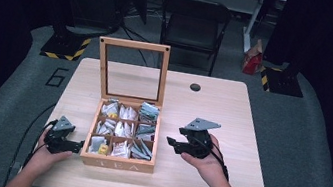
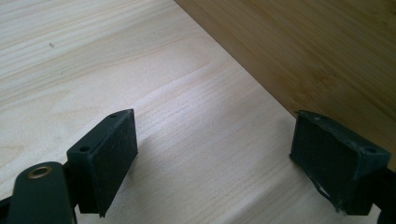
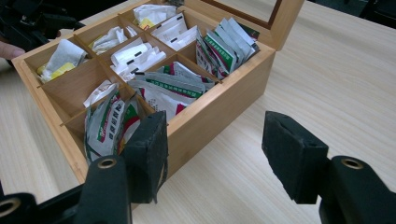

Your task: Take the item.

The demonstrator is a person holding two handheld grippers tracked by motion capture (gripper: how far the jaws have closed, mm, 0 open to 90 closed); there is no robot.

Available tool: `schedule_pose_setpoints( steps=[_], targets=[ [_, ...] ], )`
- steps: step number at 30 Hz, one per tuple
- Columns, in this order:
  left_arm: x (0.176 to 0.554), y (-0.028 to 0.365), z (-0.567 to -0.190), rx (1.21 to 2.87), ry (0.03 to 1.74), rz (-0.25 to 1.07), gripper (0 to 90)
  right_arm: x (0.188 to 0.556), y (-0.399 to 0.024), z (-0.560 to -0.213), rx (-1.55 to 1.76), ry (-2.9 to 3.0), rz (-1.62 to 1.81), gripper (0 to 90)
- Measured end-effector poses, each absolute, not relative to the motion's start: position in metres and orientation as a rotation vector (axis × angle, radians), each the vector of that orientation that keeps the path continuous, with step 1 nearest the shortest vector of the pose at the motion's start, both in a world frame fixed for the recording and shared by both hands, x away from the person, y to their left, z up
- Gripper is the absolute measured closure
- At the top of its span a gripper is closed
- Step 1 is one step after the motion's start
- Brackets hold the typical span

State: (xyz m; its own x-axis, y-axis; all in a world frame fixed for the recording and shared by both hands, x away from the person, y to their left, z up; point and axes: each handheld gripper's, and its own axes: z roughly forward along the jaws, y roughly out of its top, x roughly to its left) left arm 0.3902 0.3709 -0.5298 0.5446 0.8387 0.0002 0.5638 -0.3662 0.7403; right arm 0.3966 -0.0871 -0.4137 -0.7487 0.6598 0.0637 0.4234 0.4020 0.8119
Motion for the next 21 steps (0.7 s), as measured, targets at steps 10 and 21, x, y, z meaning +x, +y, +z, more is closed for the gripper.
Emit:
schedule_pose_setpoints(
  steps=[10,21],
  targets=[
    [0.39,0.371,-0.53,2.077,1.126,0.5,14.2,0.396,-0.077,-0.411,0.932,2.404,1.298,44.4],
    [0.39,0.371,-0.53,2.079,1.125,0.5,14.2,0.391,-0.062,-0.412,0.884,2.423,1.324,48.1]
  ],
)
